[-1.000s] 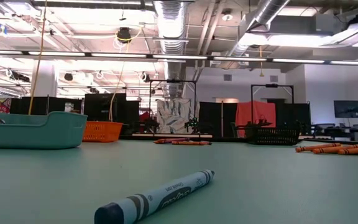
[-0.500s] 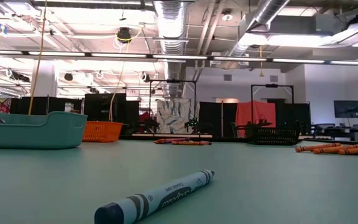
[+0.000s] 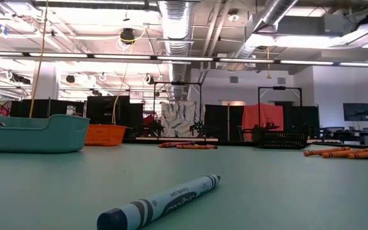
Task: Sort crayons
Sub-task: Put the blue crayon into the blue bin
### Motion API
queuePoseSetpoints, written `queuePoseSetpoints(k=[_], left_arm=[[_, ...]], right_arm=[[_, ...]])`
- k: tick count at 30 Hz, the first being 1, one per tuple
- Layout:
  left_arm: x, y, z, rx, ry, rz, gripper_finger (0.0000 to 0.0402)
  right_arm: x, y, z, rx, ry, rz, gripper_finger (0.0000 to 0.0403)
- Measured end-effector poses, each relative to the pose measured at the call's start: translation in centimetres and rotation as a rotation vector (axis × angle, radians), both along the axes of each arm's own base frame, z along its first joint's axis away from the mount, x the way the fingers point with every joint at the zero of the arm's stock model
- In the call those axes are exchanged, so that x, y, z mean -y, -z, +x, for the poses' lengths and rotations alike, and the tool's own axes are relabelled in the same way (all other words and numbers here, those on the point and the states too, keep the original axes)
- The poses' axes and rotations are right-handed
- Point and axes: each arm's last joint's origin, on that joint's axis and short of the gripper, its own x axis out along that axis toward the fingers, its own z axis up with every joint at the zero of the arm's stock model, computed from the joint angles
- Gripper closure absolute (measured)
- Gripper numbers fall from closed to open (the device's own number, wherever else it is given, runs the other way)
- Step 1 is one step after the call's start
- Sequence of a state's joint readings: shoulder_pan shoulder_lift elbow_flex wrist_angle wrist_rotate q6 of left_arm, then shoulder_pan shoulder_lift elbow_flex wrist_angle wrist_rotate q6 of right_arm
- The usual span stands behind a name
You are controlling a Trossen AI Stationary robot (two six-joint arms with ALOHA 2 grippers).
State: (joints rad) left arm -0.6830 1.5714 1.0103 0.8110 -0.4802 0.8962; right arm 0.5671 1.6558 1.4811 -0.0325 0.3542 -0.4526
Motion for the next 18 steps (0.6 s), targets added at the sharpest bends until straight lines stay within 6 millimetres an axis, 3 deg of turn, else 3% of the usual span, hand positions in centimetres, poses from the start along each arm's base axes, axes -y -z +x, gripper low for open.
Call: queuePoseSetpoints(k=[6,10,13,18], left_arm=[[-1.0,1.4,-0.4,-0.231,-0.215,0.058,0.0397],[-3.4,2.2,-1.8,-0.436,-0.419,0.015,0.0397],[-6.1,3.0,-3.3,-0.611,-0.532,-0.101,0.0397],[-10.2,4.6,-5.6,-0.861,-0.761,-0.238,0.0397]], right_arm=[[0.6,1.4,-0.3,-0.134,0.116,-0.027,0.0262],[0.9,3.3,-0.8,-0.270,0.150,-0.028,0.0204],[1.0,6.1,-1.1,-0.343,0.139,-0.041,0.0184],[1.7,10.6,-1.1,-0.350,0.053,0.024,0.0185]])
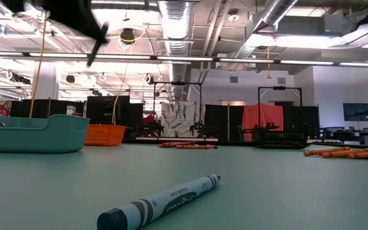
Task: Sort crayons
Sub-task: Put the blue crayon into the blue bin
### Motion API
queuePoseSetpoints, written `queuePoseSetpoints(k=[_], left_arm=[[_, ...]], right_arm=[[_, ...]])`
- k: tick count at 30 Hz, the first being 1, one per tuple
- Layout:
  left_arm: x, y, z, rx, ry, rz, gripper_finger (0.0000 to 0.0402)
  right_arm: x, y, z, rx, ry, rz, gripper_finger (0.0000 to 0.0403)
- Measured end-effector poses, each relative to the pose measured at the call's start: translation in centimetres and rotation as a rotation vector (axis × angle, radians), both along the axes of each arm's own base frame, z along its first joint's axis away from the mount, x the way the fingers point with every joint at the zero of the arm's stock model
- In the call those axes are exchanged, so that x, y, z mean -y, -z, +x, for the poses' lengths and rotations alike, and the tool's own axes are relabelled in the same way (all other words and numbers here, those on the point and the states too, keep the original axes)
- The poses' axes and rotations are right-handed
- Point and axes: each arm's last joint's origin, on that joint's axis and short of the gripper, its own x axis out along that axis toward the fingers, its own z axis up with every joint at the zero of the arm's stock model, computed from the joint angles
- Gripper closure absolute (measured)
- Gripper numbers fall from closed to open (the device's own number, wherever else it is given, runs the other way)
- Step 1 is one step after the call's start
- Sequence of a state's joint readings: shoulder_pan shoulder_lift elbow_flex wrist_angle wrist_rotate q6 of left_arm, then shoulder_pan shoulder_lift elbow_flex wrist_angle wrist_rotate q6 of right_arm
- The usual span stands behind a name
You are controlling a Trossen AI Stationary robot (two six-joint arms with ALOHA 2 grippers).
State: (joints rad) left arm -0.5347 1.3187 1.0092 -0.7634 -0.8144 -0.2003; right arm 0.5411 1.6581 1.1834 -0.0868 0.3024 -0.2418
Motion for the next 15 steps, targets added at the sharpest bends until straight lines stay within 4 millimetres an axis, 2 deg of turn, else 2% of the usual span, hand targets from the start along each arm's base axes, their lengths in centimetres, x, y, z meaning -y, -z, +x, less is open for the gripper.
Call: queuePoseSetpoints(k=[3,8,15], left_arm=[[-1.5,0.7,-0.3,-0.115,-0.074,-0.099,0.0397],[-3.0,2.4,0.1,-0.254,-0.112,-0.213,0.0397],[-5.5,5.2,-1.0,-0.398,-0.238,-0.261,0.0397]], right_arm=[[1.0,2.2,0.0,0.029,-0.050,0.059,0.0195],[2.3,4.3,0.3,0.052,-0.126,0.143,0.0209],[1.5,8.7,1.5,-0.056,-0.189,0.146,0.0217]])
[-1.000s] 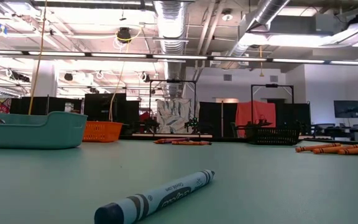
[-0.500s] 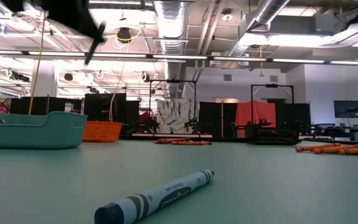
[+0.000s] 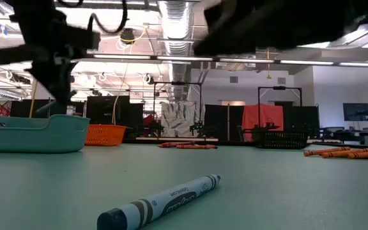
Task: Sort crayons
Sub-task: Put the blue crayon into the blue bin
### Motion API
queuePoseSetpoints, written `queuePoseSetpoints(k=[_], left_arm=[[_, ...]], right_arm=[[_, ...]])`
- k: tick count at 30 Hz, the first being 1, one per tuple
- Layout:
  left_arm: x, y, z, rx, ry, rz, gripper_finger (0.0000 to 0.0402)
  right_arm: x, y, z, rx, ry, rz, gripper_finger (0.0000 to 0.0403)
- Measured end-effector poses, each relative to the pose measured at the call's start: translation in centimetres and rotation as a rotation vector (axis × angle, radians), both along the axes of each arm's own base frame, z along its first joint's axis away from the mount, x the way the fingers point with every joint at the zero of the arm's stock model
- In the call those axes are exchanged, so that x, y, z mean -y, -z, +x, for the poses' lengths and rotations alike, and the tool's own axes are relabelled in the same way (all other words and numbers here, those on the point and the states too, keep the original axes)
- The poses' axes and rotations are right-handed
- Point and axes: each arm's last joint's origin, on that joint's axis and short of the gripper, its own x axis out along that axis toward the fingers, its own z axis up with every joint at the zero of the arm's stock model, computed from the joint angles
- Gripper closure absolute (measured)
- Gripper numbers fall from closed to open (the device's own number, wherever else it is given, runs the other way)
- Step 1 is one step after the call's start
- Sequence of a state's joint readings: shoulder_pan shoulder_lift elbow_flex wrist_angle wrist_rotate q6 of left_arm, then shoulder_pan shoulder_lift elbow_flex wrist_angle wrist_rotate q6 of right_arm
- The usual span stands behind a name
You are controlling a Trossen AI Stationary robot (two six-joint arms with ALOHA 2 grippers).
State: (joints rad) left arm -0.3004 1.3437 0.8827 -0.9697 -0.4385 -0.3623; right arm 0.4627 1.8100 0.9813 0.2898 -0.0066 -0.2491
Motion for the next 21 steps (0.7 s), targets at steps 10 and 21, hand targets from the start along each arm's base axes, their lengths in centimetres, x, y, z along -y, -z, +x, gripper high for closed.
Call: queuePoseSetpoints(k=[10,21], left_arm=[[-1.5,2.8,-1.1,-0.111,-0.048,-0.101,0.0389],[-1.8,3.4,-1.4,-0.125,-0.052,-0.116,0.0367]], right_arm=[[-0.3,2.0,1.9,-0.043,-0.054,-0.021,0.0218],[-0.4,4.1,2.9,-0.147,-0.087,0.005,0.0218]])
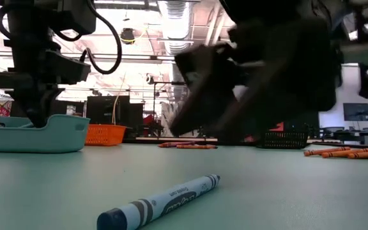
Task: Sort crayons
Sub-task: Put the blue crayon into the blue bin, then put the middle bottom blue crayon into the left blue bin
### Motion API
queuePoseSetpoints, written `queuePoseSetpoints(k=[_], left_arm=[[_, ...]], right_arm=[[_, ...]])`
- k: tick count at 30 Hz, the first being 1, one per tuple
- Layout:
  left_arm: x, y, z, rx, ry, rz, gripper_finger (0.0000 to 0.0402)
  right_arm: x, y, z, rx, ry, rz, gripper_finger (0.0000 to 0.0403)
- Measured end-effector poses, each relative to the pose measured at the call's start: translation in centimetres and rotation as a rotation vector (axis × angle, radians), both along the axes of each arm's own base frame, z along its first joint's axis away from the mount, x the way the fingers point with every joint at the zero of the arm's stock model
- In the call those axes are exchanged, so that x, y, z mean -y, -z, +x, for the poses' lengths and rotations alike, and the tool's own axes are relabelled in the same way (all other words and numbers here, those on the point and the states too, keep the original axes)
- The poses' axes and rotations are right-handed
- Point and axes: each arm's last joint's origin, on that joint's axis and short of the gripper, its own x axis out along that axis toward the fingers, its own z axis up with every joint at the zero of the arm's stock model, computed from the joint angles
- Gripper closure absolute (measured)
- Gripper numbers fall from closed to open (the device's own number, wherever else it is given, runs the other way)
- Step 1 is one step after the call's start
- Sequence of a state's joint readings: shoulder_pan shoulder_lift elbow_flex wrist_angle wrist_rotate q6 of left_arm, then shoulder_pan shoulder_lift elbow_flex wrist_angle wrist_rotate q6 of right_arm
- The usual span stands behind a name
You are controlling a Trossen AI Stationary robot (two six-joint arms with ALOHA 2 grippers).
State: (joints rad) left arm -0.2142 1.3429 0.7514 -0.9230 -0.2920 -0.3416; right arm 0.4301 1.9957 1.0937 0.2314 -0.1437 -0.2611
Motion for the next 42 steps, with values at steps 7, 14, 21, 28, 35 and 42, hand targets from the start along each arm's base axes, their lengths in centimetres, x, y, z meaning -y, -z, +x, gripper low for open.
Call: queuePoseSetpoints(k=[7,14,21,28,35,42], left_arm=[[0.2,0.0,0.1,-0.003,0.007,-0.049,0.0345],[0.2,-0.4,0.4,0.021,-0.002,-0.059,0.0292],[0.9,-2.5,1.7,0.093,0.022,-0.109,0.0276],[2.5,-5.4,2.7,0.182,0.081,-0.122,0.0276],[4.1,-7.7,3.2,0.268,0.134,-0.121,0.0276],[5.7,-9.1,3.3,0.331,0.191,-0.112,0.0276]], right_arm=[[-0.1,0.7,0.1,-0.037,-0.013,-0.001,0.0218],[-0.1,0.8,0.0,-0.053,-0.031,0.007,0.0229],[0.1,0.8,0.0,-0.068,-0.054,0.027,0.0281],[0.4,0.6,0.3,-0.049,-0.049,0.036,0.0300],[0.7,0.6,0.5,-0.042,-0.041,0.040,0.0300],[0.7,0.7,0.5,-0.042,-0.044,0.043,0.0300]])
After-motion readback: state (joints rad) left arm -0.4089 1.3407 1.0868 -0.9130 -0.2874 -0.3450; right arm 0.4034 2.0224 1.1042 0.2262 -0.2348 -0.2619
